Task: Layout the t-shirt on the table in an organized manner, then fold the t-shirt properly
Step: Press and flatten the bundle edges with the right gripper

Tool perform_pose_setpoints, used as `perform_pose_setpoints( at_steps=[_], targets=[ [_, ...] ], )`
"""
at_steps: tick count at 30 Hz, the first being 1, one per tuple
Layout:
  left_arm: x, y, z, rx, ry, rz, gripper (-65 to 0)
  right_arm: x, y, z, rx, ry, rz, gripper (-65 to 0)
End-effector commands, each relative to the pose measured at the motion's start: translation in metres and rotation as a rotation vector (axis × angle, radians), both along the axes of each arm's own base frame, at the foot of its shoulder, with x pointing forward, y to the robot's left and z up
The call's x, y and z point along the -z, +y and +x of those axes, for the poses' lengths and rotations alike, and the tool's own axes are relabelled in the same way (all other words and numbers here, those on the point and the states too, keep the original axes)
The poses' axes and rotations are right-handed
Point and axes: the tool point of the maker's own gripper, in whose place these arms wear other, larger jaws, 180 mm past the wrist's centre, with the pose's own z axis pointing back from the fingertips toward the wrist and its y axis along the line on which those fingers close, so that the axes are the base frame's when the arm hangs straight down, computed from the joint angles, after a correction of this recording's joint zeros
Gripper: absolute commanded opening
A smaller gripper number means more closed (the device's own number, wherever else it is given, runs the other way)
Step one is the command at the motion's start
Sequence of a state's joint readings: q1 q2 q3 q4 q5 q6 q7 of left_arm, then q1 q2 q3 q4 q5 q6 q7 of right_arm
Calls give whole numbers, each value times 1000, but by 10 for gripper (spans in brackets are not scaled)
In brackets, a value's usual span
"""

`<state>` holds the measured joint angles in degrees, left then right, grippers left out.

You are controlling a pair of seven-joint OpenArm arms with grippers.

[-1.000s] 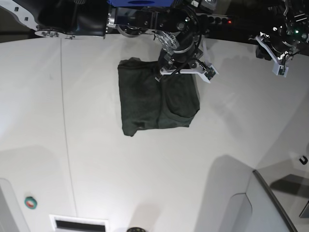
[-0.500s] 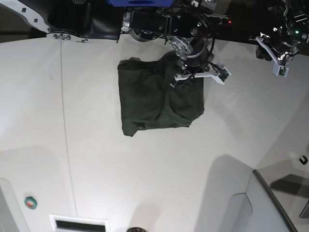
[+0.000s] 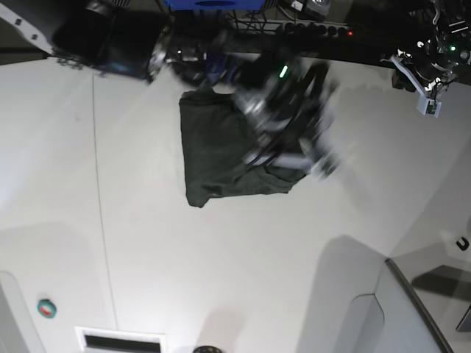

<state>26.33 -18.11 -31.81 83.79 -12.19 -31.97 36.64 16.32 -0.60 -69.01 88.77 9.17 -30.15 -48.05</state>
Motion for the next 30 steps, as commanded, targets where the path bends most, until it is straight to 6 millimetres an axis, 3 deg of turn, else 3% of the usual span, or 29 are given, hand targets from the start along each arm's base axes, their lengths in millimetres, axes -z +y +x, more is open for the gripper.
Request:
perform_pose_setpoints(
  at_steps=[1,3,4,6,9,23,27,30],
  targets=[
    [-7,5,4,9,-24,12,-477,-15,-11,27,67,-52,28,-494],
    [-7,5,4,9,-24,12,-477,-6,-43,54,131,-60,1,-641],
    [-7,5,4,9,-24,12,-477,-2,-55,62,137,-60,-15,-650],
    [-7,5,4,9,-24,12,-477,10,-72,72,148,-46,-41,-621],
    [-8,5,6,9,-27,12,-477,28,-94,78,197,-12,-58,-642],
    [-7,5,4,10,-21,14,-477,105,-176,78,314,38,-216,-647],
    [-7,5,4,10,-21,14,-477,107,-193,81,334,26,-231,-647],
    [-7,5,4,10,-21,14,-477,92,-181,81,313,-8,-187,-647]
  ],
)
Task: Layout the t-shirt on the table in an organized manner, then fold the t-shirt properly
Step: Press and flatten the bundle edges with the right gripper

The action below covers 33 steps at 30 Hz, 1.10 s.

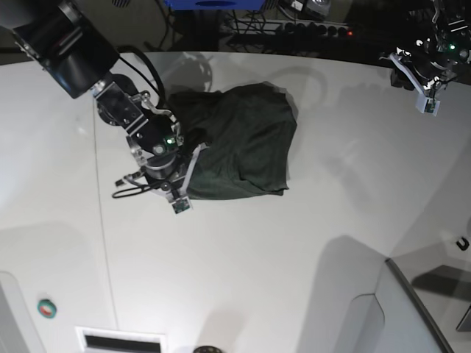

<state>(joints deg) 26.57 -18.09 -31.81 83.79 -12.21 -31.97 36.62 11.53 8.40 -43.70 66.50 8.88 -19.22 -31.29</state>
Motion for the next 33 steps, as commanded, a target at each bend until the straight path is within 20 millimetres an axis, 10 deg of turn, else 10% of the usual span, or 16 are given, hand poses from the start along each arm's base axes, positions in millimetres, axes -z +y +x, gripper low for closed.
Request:
perform_pose_setpoints(
  at_steps=[1,12,19,33],
  targets=[
    [-8,5,5,10,-25,15,-477,-23,15,14,-20,-75,45,-647],
    [-8,6,6,10,-26,15,-477,-89,48,-44,-78,-64,214,-647],
    [-9,6,8,10,-30,15,-477,-62,48,-94,-69,44,227,-648],
    [-8,6,6,11,-24,18,-477,-6,6,-114,-37,129,97,-648]
  ],
)
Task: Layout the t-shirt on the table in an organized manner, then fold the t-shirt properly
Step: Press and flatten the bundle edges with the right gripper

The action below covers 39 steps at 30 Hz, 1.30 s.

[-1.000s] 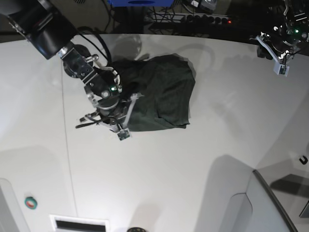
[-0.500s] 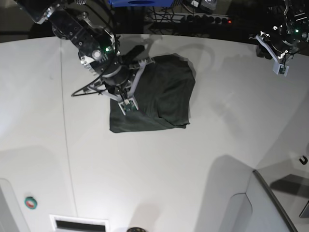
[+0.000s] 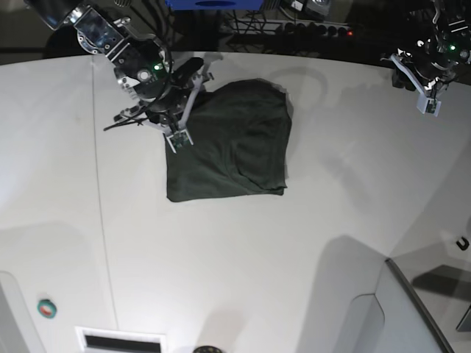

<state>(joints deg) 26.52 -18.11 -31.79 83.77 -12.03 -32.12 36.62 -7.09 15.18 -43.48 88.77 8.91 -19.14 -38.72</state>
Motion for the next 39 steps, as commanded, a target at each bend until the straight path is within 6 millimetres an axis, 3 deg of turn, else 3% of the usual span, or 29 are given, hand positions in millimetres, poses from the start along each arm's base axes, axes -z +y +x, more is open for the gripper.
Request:
perform_pose_setpoints(
  at_steps=[1,4,12,17,21,24,28,31,34,39],
  targets=[
    [-8,6,6,7,-25,17,-477,-7,-5,6,4,-33,-3,-648],
    [-8,6,7,7,-28,17,-477,-13,-5,7,1,-48,6,-648],
    [-9,6,9,7,-33,17,-477,-16,-35,17,82,-62,-16,-648],
    [-9,5,10,5,-37,12,-477,-56,-10,29,64,-137,75,-648],
    [-9,5,9,4,-35,11,-477,-51,24,19,17,-86,106,-648],
    [-8,5,8,4,-31,11,-477,-26,19,11,9,-36,58,-648],
    [-8,5,6,4,-30,9,-477,-12,9,10,14,-41,32,-648],
    [-9,4,10,6,-38,8,-477,-14,7,8,27,-42,40,-648],
    [-12,0,15,16,-51,8,-476,-35,18,9,26,-79,96,-648],
    [-20,-25,37,18,-128,-30,-467,-58,26,12,34,-113,149,-648]
  ],
)
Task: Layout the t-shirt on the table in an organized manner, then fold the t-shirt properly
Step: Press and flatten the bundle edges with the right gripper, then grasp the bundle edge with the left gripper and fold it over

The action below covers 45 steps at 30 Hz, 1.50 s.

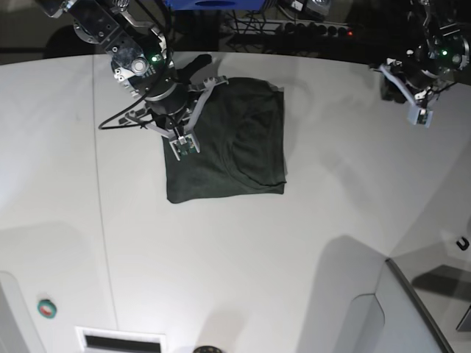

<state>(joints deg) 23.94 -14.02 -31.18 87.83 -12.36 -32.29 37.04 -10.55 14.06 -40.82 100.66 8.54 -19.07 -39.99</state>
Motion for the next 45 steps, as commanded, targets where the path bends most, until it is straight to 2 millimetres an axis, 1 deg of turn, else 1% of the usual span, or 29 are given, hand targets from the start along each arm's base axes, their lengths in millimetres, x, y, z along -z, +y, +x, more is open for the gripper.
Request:
perform_pose_setpoints(
  at_steps=[1,3,5,6,7,8,9,10,12,13,14,15,16,19,20,21,24,26,28,30,33,36,38,39,41,42,44,45],
  targets=[
    [-10,1,8,8,-39,10,-466,-10,-2,7,18,-26,10,-648],
    [-13,-21,22,39,-72,-20,-464,-13,-8,11,41,-34,11,-648],
    [-13,-51,34,79,-91,-63,-462,-12,-22,16,86,-37,2,-648],
    [-14,-64,38,92,-91,-83,-461,-12,-29,19,108,-40,-2,-648],
    [-19,-78,46,104,-102,-115,-448,-13,-36,22,129,-43,-6,-648],
    [-25,-89,54,107,-117,-154,-411,-12,-42,24,145,-42,-13,-648],
    [-30,-96,59,105,-133,-194,-360,-10,-49,22,155,-38,-25,-648],
    [-35,-100,63,102,-151,-233,-299,-8,-57,21,158,-38,-42,-648],
    [-45,-108,72,83,-200,-329,-133,-6,-66,17,151,-33,-67,-648],
    [-48,-109,77,72,-215,-374,-69,-4,-71,17,152,-31,-79,-648],
    [-47,-112,80,64,-219,-412,-31,-4,-73,16,152,-31,-84,-648],
    [-45,-119,84,69,-215,-452,-20,-1,-76,12,150,-21,-92,-648],
    [-40,-127,88,74,-201,-490,-20,0,-79,11,148,-18,-101,-648],
    [-26,-155,96,106,-157,-563,-20,0,-81,8,145,-16,-104,-648],
    [-23,-171,98,129,-146,-590,-20,1,-81,8,145,-15,-105,-648],
    [-23,-182,101,146,-142,-607,-20,1,-81,8,146,-14,-105,-648],
    [-22,-207,104,178,-130,-646,-20,2,-81,7,146,-11,-107,-648],
    [-16,-212,106,164,-116,-666,-20,2,-82,7,145,-11,-110,-648],
    [-4,-213,101,136,-87,-683,-20,3,-88,7,139,-12,-126,-648],
    [2,-214,103,108,-99,-699,-20,2,-90,7,140,-13,-130,-648],
    [21,-211,92,62,-52,-714,-20,2,-90,7,140,-13,-130,-648],
    [36,-210,85,42,-6,-709,-20,2,-90,8,140,-15,-129,-648],
    [40,-218,82,59,11,-689,-35,2,-90,8,140,-15,-129,-648],
    [44,-221,79,72,22,-670,-72,2,-90,8,140,-15,-129,-648],
    [50,-227,74,99,46,-628,-194,2,-90,8,140,-15,-129,-648],
    [52,-232,73,112,54,-614,-272,2,-90,8,140,-15,-129,-648],
    [56,-240,69,133,70,-593,-449,2,-90,9,142,-17,-130,-648],
    [57,-240,68,138,75,-583,-532,1,-91,9,146,-18,-130,-648]
  ],
)
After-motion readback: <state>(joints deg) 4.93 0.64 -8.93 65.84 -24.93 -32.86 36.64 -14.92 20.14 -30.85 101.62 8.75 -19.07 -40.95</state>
